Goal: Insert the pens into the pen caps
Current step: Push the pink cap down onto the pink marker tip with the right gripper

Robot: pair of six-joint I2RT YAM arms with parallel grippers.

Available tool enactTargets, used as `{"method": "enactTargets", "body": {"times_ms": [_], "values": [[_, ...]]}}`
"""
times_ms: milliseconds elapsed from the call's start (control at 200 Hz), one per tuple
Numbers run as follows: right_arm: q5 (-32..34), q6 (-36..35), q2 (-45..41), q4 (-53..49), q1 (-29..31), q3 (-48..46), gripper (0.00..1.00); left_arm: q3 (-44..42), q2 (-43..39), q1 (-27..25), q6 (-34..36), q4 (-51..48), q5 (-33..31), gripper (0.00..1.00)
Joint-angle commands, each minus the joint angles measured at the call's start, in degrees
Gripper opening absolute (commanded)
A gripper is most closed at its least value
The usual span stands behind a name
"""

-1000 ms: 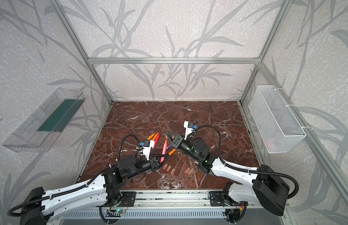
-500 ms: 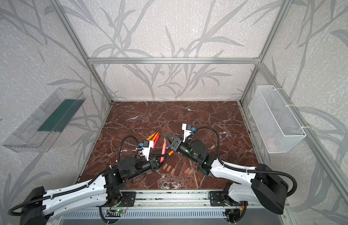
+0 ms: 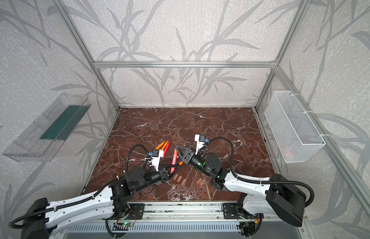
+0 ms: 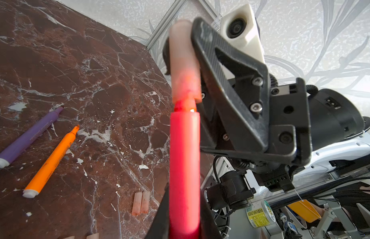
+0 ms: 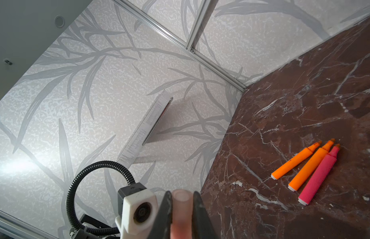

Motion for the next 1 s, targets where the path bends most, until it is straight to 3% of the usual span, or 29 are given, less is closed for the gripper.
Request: {"method": "enactTargets", "body": {"times_ms": [0, 305, 470, 610, 720, 825, 995], "values": [[-1.24, -3.08, -0.78, 1.76, 3.67, -1.73, 0.0, 3.5, 0.82, 1.47, -0.84, 3.76, -2.5, 0.0], [-1.84, -6.55, -1.74, 6.69, 3.92, -6.13, 0.0, 4.72, 1.41, 5.97, -3.08, 6.12, 5.77, 0.0], [-3.56, -6.07, -3.36, 3.25, 3.92, -5.51, 0.0, 4.12, 2.41, 8.72, -3.8, 8.61, 9.26, 0.0], [-1.56, -6.14, -6.59, -5.25, 3.92, -3.62, 0.25, 5.01, 3.07, 8.62, -0.35, 7.33, 11.04, 0.0], [5.41, -6.52, -11.86, -18.95, 3.45, -1.64, 0.41, 5.05, 3.5, 8.62, 2.82, 6.43, 12.45, 0.0], [8.17, -7.69, -17.28, -26.08, 2.07, -1.22, 0.49, 5.87, 4.11, 8.54, 6.52, 3.13, 13.47, 0.0], [6.68, -11.74, -22.26, -29.84, -0.4, 1.24, 0.62, 6.98, 6.24, 7.58, 10.5, -0.11, 14.99, 0.0]]}}
